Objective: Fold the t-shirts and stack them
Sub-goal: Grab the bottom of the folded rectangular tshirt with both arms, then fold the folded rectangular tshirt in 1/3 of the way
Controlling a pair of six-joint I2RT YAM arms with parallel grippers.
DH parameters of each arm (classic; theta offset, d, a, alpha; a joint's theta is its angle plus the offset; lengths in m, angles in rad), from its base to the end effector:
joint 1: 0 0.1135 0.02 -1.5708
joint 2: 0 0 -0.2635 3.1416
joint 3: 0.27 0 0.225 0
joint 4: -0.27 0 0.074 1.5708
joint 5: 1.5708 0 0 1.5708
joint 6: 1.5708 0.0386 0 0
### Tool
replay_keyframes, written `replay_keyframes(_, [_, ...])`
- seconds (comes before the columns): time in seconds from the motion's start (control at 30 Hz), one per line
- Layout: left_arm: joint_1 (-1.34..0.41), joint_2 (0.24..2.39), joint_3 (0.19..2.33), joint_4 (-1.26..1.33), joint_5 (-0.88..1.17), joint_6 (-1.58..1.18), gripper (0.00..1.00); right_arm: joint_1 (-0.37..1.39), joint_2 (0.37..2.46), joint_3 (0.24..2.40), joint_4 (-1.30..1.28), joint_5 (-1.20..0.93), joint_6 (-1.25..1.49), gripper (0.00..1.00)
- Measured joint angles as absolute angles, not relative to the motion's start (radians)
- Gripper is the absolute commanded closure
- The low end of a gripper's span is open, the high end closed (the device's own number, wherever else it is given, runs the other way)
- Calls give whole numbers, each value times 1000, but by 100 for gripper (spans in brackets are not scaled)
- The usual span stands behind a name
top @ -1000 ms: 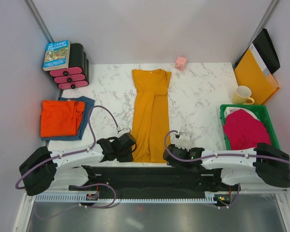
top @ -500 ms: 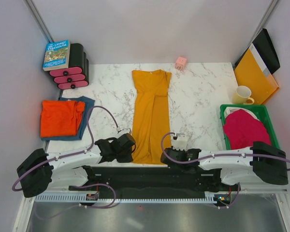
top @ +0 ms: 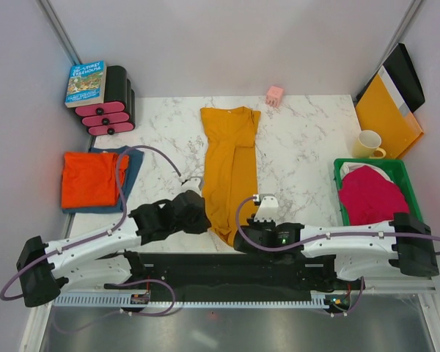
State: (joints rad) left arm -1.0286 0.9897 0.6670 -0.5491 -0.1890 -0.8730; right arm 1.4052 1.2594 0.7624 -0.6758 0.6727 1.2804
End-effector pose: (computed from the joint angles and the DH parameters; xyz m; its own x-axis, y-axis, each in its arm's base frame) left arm 0.0950 -0.1436 0.2362 -0.8507 -0.0464 -0.5236 0.1978 0.8946 -0.4006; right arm 0.0565 0.1922 0.2176 -0.7445 0.0914 -0.6613 -0.0639 0.9763 0.2069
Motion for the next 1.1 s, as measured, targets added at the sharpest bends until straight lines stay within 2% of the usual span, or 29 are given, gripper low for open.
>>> replay_keyframes(0.23, [-1016, 1087, 812, -552, -239, -812, 98, 1324, 1271, 870, -701, 732, 1197, 100])
replay_keyframes(0.5, [-862, 1257, 932, -546, -242, -702, 98, 1030, 1370, 982, -636, 710, 952, 100])
replay_keyframes(0.77, [-711, 1467, 1155, -527, -252, -553, 98, 795, 1595, 1220, -526, 625, 707, 100])
replay_keyframes(1.1, [-582, 1776, 1455, -502, -202, -457, 98, 634, 1852, 1425, -452, 515, 594, 100])
